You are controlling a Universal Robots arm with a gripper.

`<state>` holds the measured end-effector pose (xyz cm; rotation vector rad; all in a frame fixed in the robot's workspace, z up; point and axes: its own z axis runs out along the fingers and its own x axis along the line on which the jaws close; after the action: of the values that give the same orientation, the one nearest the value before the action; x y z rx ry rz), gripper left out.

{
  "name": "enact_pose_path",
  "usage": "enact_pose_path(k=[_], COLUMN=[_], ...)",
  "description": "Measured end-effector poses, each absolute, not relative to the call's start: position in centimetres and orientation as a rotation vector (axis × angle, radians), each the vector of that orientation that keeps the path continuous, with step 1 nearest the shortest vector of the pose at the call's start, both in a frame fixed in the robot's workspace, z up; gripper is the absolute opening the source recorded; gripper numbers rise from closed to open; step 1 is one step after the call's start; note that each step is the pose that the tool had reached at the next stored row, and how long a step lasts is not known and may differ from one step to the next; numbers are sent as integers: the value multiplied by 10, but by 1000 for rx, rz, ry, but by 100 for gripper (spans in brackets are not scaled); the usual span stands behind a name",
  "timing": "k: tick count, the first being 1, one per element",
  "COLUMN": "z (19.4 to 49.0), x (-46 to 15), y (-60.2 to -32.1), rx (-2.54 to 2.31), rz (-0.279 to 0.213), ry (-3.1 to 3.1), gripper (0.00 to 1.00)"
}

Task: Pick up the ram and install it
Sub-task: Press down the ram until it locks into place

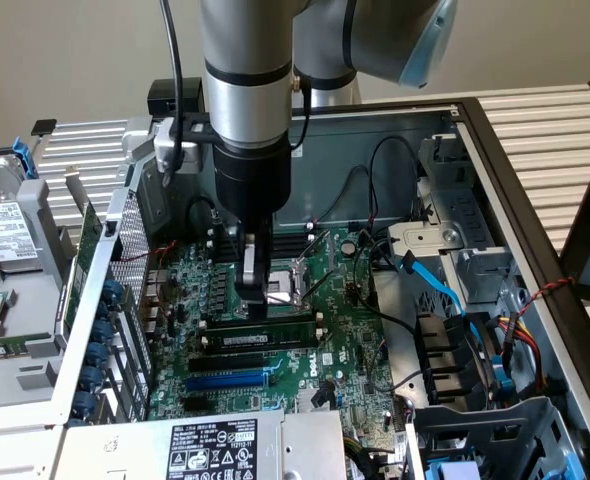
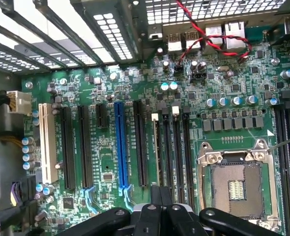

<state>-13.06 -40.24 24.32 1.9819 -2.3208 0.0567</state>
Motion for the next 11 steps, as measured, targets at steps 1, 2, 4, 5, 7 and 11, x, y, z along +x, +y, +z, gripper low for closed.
enact_pose_path(k=[1, 2, 4, 5, 7, 11], z=[243, 243, 243, 243, 243, 242], x=[-131, -131, -131, -131, -131, -131], y=[-402, -402, -402, -402, -402, -402], rx=[1962, 1942, 1900, 1879, 1839, 1753], rz=[56, 54, 52, 51, 48, 44], ry=[-2337, -2354, -2387, -2403, -2433, -2495], gripper=[10, 10, 10, 10, 10, 10])
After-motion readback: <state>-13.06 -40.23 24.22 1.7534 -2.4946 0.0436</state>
